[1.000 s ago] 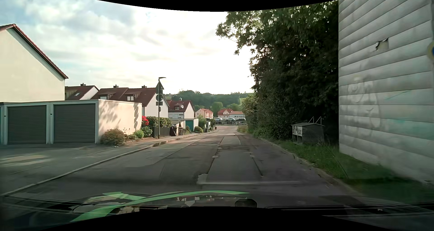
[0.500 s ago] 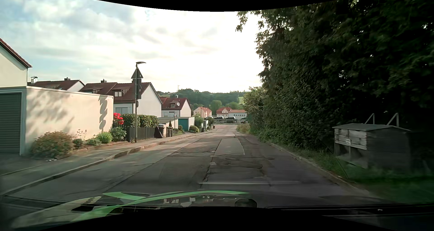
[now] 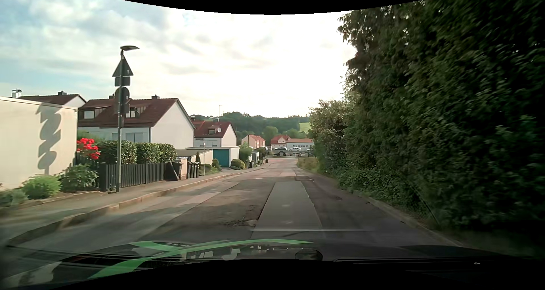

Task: Follow the waypoints while adhering to traffic rules and regulations

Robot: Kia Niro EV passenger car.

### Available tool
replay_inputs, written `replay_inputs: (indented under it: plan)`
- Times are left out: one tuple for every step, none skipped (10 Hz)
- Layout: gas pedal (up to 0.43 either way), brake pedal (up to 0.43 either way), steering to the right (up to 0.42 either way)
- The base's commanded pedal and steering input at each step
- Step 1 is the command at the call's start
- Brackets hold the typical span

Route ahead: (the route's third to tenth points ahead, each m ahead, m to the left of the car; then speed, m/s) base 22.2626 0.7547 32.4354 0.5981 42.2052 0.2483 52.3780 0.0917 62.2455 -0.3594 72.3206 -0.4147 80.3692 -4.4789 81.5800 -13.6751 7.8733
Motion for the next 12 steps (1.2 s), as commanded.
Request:
replay_inputs:
  plan:
    - [0.000, 0.000, 0.003]
    - [0.000, 0.000, 0.004]
    - [0.000, 0.000, 0.005]
    - [0.000, 0.000, 0.003]
    - [0.000, 0.000, 0.000]
    - [0.000, 0.018, -0.002]
    - [0.000, 0.000, -0.002]
    - [0.000, 0.000, -0.002]
    - [0.000, 0.000, -0.002]
    - [0.000, 0.000, -0.002]
    - [0.000, 0.000, -0.002]
    - [0.000, 0.030, -0.001]
